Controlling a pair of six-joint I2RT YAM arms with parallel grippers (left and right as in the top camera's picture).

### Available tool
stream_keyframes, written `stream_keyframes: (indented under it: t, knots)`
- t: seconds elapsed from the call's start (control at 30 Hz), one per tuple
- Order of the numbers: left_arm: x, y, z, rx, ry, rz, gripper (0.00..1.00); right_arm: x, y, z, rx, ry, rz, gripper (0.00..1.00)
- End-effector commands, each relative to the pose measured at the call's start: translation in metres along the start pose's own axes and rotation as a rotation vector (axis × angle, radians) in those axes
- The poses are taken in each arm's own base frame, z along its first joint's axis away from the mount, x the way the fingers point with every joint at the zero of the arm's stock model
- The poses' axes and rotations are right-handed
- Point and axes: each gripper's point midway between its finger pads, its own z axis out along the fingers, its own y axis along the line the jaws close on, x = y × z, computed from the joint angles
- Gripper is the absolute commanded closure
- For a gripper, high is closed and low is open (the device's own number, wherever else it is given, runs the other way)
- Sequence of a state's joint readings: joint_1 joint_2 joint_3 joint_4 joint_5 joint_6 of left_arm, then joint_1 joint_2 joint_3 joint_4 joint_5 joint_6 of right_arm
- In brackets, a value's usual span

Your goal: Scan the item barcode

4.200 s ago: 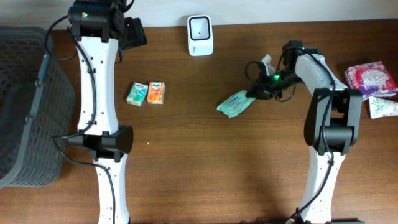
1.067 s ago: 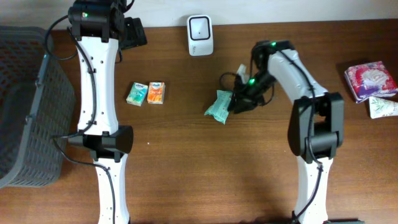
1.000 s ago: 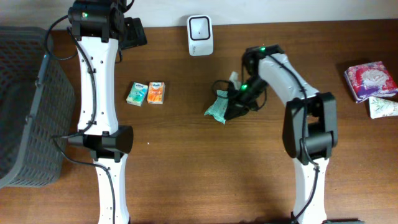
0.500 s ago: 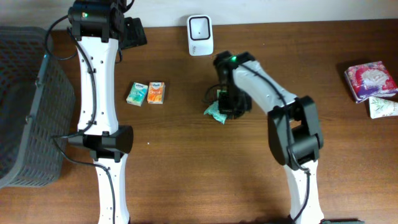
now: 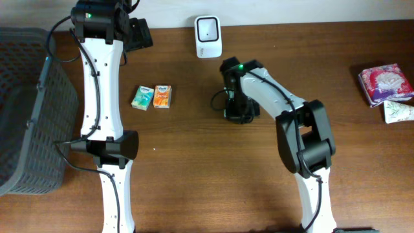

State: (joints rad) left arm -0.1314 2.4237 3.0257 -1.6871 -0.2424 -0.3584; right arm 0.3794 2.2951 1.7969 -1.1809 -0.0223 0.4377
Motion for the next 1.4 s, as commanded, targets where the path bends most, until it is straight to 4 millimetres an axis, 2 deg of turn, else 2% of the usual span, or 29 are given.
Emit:
stream_keyframes:
  t: [0.0,0.03,0.07,0.1,0.13,0.23,0.33,0.4,0.43,0.47,0.5,0.53,0.57,0.6,0.63,0.67,0.7,0.8,0.9,0.93,1.0,1.1,1.23,1.3,1.33,1.37]
  knots:
    - [0.000,-0.001,-0.003,0.003,-0.005,0.007,0.01,-0.048,-0.053,-0.043,-0.042,-0.105,0.160,0.87]
    - [0.000,-0.001,-0.003,0.003,-0.005,0.007,0.01,-0.064,-0.055,-0.059,-0.180,-0.122,0.168,0.73]
    - [0.000,-0.001,-0.003,0.003,-0.005,0.007,0.01,-0.070,-0.052,-0.066,-0.316,-0.113,0.179,0.65]
    - [0.000,-0.001,-0.003,0.003,-0.005,0.006,0.01,-0.070,-0.047,-0.071,-0.446,-0.076,0.203,0.44]
    - [0.000,-0.001,-0.003,0.003,-0.005,0.007,0.01,-0.065,-0.041,-0.074,-0.541,-0.035,0.215,0.31]
    - [0.000,-0.001,-0.003,0.003,-0.005,0.007,0.01,-0.044,-0.020,-0.061,-0.695,0.085,0.237,0.27]
    - [0.000,-0.001,-0.003,0.003,-0.005,0.006,0.01,-0.031,-0.021,-0.018,-0.682,0.176,0.416,0.27]
    - [0.000,-0.001,-0.003,0.003,-0.005,0.007,0.01,-0.029,-0.018,0.000,-0.703,0.177,0.447,0.28]
    - [0.000,-0.001,-0.003,0.003,-0.005,0.007,0.01,-0.030,-0.017,0.010,-0.718,0.162,0.458,0.34]
    - [0.000,-0.001,-0.003,0.003,-0.005,0.007,0.01,-0.032,-0.017,0.013,-0.722,0.148,0.452,0.54]
    - [0.000,-0.001,-0.003,0.003,-0.005,0.007,0.01,-0.035,-0.016,0.013,-0.728,0.131,0.444,0.67]
    - [0.000,-0.001,-0.003,0.003,-0.005,0.007,0.01,-0.046,-0.015,0.011,-0.746,0.084,0.423,0.75]
    - [0.000,-0.001,-0.003,0.003,-0.005,0.006,0.01,-0.052,-0.014,0.010,-0.759,0.057,0.411,0.77]
    - [0.000,-0.001,-0.003,0.003,-0.005,0.006,0.01,-0.061,-0.010,0.004,-0.800,0.010,0.365,0.96]
    - [0.000,-0.001,-0.003,0.003,-0.005,0.007,0.01,-0.067,-0.002,-0.005,-0.860,-0.033,0.286,0.96]
    - [0.000,-0.001,-0.003,0.003,-0.005,0.007,0.01,-0.071,0.005,-0.016,-0.927,-0.076,0.198,0.96]
    - [0.000,-0.001,-0.003,0.003,-0.005,0.007,0.01,-0.072,0.015,-0.036,-1.022,-0.111,0.094,0.96]
    - [0.000,-0.001,-0.003,0.003,-0.005,0.007,0.01,-0.062,0.028,-0.133,-1.275,-0.313,-0.276,0.96]
    - [0.000,-0.001,-0.003,0.003,-0.005,0.007,0.01,-0.050,0.028,-0.190,-1.261,-0.469,-0.416,0.96]
    - [0.000,-0.001,-0.003,0.003,-0.005,0.006,0.01,-0.037,0.036,-0.212,-1.255,-0.526,-0.503,0.96]
    - [0.000,-0.001,-0.003,0.003,-0.005,0.007,0.01,-0.024,0.052,-0.226,-1.215,-0.574,-0.590,0.96]
    - [0.000,-0.001,-0.003,0.003,-0.005,0.007,0.01,-0.023,0.072,-0.216,-1.108,-0.584,-0.605,0.96]
    - [0.000,-0.001,-0.003,0.003,-0.005,0.007,0.01,-0.024,0.073,-0.214,-1.097,-0.584,-0.602,0.96]
    - [0.000,-0.001,-0.003,0.003,-0.005,0.007,0.01,-0.034,0.061,-0.192,-0.962,-0.559,-0.512,0.96]
    - [0.000,-0.001,-0.003,0.003,-0.005,0.007,0.01,-0.044,0.045,-0.169,-0.817,-0.524,-0.386,0.96]
    - [0.000,-0.001,-0.003,0.003,-0.005,0.006,0.01,-0.052,0.004,-0.133,-0.540,-0.466,-0.190,0.96]
